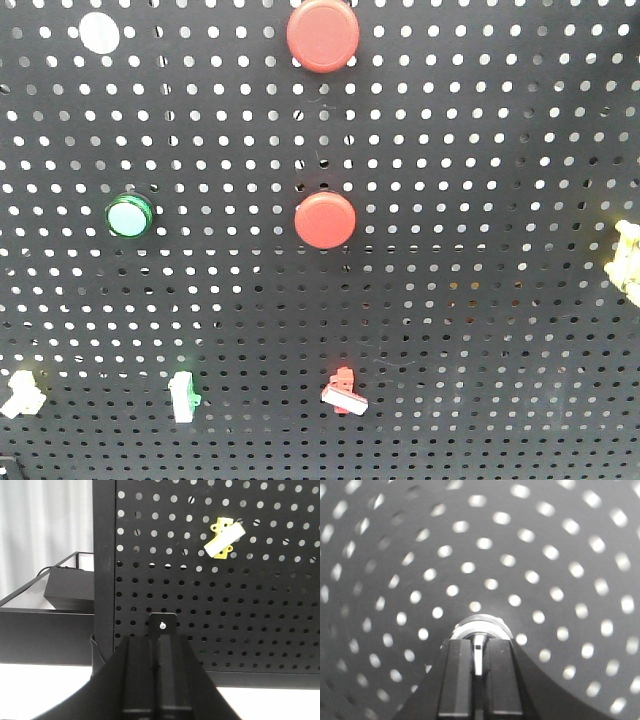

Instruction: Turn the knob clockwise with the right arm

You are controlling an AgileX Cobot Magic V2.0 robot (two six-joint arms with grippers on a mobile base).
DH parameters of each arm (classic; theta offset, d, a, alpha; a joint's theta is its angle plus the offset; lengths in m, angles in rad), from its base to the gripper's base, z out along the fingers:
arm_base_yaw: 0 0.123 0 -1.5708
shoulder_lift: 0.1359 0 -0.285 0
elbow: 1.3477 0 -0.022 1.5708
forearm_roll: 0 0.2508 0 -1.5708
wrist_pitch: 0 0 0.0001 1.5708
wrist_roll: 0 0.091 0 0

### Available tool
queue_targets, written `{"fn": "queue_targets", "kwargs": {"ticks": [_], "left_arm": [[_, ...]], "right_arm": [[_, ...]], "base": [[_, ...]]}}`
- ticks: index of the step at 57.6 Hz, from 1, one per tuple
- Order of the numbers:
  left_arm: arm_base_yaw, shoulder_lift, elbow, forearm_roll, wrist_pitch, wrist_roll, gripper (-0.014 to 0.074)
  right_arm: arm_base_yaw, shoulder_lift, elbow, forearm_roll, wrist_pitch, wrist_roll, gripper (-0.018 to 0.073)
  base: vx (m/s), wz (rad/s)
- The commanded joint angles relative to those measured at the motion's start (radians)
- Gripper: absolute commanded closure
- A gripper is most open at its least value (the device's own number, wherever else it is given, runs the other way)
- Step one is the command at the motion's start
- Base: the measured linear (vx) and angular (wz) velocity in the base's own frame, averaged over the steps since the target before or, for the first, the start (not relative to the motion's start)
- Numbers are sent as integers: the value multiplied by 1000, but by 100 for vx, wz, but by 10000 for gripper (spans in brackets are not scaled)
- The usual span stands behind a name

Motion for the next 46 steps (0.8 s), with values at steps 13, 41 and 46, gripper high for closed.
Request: {"fn": "queue_targets", "kwargs": {"ticks": [13, 41, 46], "left_arm": [[2, 0, 13, -8, -82, -10, 603], [2, 0, 13, -8, -82, -10, 603], [2, 0, 13, -8, -82, -10, 603]], "right_arm": [[-3, 11, -27, 18, -64, 698, 568], [-3, 11, -27, 110, -170, 1297, 568], [-3, 11, -27, 110, -185, 1284, 566]], "base": [[0, 0], [0, 0], [0, 0]]}}
